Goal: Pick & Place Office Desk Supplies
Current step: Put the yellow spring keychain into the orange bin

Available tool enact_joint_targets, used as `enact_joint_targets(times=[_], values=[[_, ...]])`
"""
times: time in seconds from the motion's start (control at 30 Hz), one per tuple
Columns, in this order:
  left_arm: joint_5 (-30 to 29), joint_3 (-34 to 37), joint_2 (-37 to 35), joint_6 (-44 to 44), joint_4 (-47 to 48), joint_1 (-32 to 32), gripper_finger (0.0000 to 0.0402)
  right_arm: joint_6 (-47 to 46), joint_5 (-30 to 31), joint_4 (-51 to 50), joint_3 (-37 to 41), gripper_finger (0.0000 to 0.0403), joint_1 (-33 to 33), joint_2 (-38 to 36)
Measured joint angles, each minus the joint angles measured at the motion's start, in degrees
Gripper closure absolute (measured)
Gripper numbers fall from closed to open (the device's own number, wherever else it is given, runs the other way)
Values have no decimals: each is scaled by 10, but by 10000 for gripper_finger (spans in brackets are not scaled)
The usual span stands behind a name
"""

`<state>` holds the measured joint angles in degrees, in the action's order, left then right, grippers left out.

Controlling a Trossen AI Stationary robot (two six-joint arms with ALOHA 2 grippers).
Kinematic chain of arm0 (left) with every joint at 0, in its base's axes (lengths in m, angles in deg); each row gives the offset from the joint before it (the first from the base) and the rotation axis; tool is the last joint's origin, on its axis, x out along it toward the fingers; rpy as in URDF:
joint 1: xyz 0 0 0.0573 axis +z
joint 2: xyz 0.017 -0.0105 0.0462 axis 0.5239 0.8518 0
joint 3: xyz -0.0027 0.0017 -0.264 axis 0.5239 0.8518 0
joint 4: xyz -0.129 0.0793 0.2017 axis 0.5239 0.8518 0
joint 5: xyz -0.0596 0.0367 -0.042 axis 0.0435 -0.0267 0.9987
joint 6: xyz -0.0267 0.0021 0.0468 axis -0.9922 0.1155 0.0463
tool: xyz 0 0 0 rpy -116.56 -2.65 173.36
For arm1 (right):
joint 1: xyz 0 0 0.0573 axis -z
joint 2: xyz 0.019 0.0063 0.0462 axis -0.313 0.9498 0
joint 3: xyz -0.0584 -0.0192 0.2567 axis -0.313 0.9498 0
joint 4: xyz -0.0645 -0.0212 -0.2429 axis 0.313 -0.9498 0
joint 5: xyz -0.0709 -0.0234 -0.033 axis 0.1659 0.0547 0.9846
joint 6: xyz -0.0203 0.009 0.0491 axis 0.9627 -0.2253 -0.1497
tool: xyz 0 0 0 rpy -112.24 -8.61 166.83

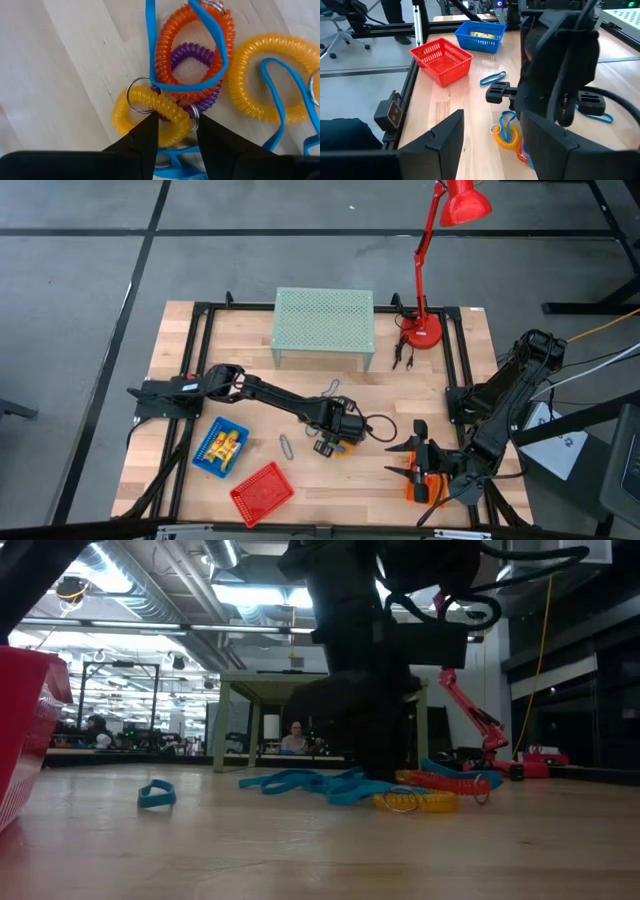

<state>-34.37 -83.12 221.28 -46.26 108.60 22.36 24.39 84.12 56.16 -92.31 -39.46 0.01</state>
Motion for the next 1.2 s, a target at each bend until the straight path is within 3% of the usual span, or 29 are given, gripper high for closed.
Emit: enact_joint_targets(times=[0.1,0.37,0.83,1.2], values=[[5,0,0,0,3,3,292,0,0,0,0,207,0,0],[3,0,-5,2,5,-1,390,0,0,-1,0,207,0,0],[-57,1,-65,4,31,0,391,-3,0,-4,0,207,0,0],[-30,0,-72,8,-1,-5,387,-4,0,-5,0,207,0,0]])
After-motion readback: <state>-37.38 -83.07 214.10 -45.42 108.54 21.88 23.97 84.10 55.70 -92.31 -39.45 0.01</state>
